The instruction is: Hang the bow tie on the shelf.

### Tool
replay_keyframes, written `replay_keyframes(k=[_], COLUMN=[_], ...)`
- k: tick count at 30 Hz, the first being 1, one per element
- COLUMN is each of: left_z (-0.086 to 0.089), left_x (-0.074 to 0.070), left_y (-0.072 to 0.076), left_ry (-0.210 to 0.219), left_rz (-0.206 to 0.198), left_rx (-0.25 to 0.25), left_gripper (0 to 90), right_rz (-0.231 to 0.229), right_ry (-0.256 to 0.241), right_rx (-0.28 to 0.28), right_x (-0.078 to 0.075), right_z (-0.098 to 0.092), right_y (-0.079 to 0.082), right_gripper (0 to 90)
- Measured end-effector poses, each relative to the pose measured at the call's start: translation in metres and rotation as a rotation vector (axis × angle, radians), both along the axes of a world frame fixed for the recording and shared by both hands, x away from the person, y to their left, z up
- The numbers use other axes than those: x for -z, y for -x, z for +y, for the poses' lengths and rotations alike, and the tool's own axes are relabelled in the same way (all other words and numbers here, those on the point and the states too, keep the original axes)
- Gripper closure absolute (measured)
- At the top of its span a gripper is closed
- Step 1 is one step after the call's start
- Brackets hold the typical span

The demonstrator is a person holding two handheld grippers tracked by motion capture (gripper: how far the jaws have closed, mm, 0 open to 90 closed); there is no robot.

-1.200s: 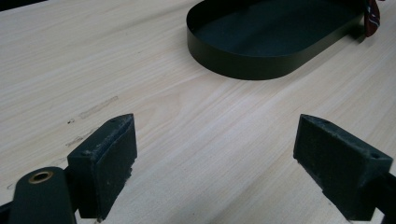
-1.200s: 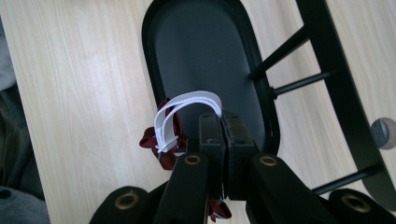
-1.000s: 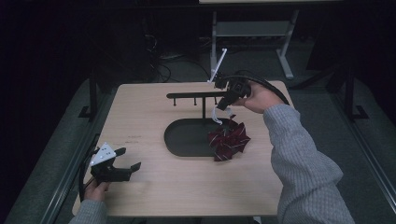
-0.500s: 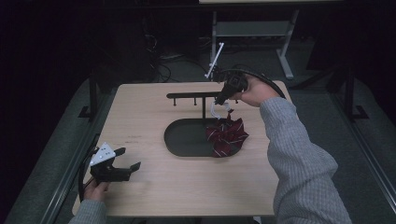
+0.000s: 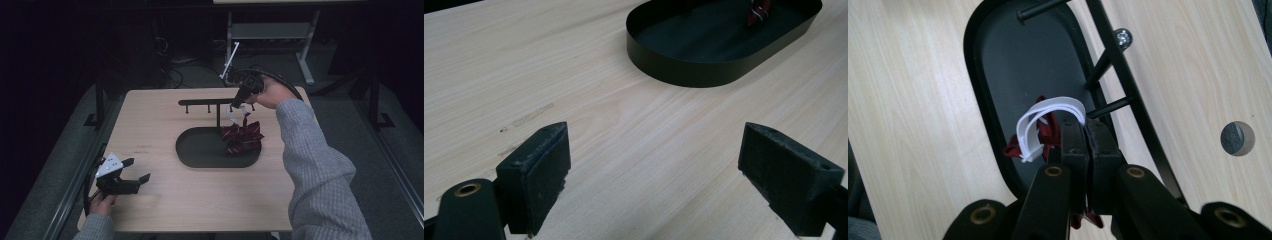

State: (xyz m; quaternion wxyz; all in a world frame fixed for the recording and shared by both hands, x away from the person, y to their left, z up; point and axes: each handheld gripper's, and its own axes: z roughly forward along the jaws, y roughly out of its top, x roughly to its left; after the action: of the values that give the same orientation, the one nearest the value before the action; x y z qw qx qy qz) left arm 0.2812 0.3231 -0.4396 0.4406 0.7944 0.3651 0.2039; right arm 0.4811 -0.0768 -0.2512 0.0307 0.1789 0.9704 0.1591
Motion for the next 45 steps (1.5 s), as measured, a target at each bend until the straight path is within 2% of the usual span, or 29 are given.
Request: replay_keyframes(k=[21,31,45], left_z=[0.0,0.0,0.0], left_x=[0.001,0.001,0.001], left_y=[0.0,0.0,0.0], left_ry=[0.01,0.008,0.005], left_rz=[-0.007,-0.004,-0.004], left_rx=[-0.001,-0.001,0.001], left_gripper=[12.9,12.9,12.9], right_rz=[-0.008,-0.017,-0.002], right_ry=[0.008,0.009,0.004], right_rx=[0.038,0.048,0.049], right_x=[0.007,0.009,0.012], right_z=[0.0,-0.001,-0.003], right_y=[-0.012,-0.013,-0.012], right_gripper=[87.4,86.5,85.1])
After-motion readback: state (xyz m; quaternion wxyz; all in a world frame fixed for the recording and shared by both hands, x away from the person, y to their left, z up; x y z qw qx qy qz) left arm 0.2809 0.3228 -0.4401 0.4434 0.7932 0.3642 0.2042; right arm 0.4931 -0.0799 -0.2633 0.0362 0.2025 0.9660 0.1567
